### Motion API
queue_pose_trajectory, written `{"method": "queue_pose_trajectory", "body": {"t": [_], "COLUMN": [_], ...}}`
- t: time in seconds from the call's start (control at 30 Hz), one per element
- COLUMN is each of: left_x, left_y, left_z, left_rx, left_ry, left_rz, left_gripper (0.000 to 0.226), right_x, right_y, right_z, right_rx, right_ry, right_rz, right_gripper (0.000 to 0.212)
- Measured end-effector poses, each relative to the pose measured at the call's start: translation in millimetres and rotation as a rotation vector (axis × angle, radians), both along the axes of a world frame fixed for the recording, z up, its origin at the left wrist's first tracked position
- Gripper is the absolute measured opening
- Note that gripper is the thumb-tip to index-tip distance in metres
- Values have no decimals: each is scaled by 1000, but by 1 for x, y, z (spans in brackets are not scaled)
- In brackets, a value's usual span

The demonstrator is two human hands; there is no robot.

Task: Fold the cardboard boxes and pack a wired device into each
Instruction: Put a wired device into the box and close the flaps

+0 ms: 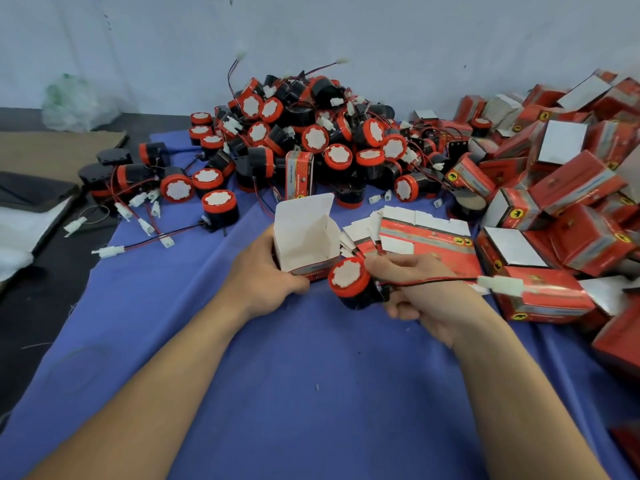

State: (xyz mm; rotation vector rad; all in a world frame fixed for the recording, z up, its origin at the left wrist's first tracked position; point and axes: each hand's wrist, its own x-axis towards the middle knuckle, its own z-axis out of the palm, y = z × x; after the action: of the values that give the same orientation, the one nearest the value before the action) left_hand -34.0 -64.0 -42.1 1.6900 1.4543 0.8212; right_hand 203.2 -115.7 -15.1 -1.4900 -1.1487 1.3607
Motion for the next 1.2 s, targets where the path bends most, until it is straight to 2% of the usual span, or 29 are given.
{"method": "queue_pose_trajectory", "body": {"t": [0.07,0.2,0.3,0.37,0.47,0.5,0.53,0.6,0.63,0.7,0.77,0.83,0.9,1.0,1.07,1.2], "left_x": [0,-1,-1,0,0,0,0,0,0,0,0,0,0,1,1,-2], "left_y": [0,-1,-1,-1,-1,-1,-1,0,0,0,0,-1,-1,-1,-1,-2], "left_z": [1,1,2,2,2,2,2,1,1,0,1,1,2,2,2,0], "left_rx": [-4,-15,-16,-21,-17,-14,-14,-13,-11,-9,-5,-2,-1,4,7,20], "left_ry": [-8,-15,-8,-4,-2,-3,-3,-2,-2,-4,1,2,1,7,7,5], "left_rz": [3,14,17,18,18,19,19,18,21,24,17,11,13,19,19,-3], "left_gripper": [69,62,60,62,70,71,73,73,71,70,70,71,70,70,70,70], "right_x": [-2,5,10,7,1,0,-2,-8,-15,-23,-24,-22,-21,-22,-25,-34], "right_y": [-1,0,-2,-6,-9,-10,-10,-15,-16,-18,-17,-14,-12,-9,-6,-9], "right_z": [1,12,16,18,21,20,18,12,14,14,9,7,2,-9,-14,-8], "right_rx": [4,75,165,230,355,406,428,325,321,487,618,550,478,473,490,564], "right_ry": [60,471,584,484,256,46,-279,-929,-1056,-1042,-952,-885,-872,-901,-900,-616], "right_rz": [-119,-469,-626,-730,-875,-883,-863,-827,-793,-581,-251,-17,65,125,59,-261], "right_gripper": [32,41,28,9,16,13,7,12,14,14,35,63,76,83,77,59]}}
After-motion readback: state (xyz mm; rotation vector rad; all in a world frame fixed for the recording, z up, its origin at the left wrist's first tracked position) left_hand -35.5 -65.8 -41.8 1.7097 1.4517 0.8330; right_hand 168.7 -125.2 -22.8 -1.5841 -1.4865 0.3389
